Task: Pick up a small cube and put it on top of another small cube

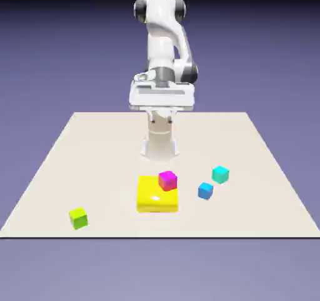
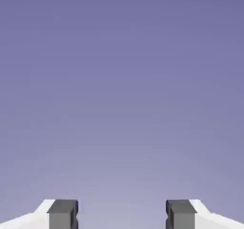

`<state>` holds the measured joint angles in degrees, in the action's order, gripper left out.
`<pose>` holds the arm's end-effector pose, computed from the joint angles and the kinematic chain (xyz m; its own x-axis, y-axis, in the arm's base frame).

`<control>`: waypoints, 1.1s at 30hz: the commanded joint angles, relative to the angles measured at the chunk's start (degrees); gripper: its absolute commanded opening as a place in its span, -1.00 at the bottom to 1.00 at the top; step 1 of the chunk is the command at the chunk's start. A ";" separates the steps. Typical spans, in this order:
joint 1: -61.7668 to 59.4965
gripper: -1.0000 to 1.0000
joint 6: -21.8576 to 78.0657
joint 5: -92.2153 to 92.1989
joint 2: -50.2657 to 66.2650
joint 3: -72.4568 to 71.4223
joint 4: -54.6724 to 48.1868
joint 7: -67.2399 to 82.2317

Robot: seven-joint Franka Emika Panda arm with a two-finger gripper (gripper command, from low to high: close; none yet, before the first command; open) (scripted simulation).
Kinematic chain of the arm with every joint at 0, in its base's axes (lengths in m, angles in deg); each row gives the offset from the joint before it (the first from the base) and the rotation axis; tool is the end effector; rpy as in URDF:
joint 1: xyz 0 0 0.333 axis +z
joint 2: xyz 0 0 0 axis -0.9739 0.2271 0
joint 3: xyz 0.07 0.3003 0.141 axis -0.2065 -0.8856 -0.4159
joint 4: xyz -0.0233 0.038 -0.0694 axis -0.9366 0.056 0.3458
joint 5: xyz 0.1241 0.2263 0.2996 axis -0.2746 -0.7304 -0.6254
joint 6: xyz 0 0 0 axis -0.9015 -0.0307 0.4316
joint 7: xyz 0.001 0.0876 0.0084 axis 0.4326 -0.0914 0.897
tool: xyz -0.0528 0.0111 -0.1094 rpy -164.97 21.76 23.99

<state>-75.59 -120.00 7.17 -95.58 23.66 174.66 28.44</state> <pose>0.4011 -0.0005 0.4594 0.5510 -0.6624 0.5075 -0.4778 -0.7490 -0.4590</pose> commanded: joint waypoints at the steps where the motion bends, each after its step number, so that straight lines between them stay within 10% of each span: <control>1: 0.50 0.00 1.51 -0.10 2.08 1.09 -1.52 1.18; 33: 16.36 0.00 49.80 -3.15 68.53 35.96 -49.97 38.73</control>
<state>-59.23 -70.20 4.02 -27.05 59.62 124.69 67.18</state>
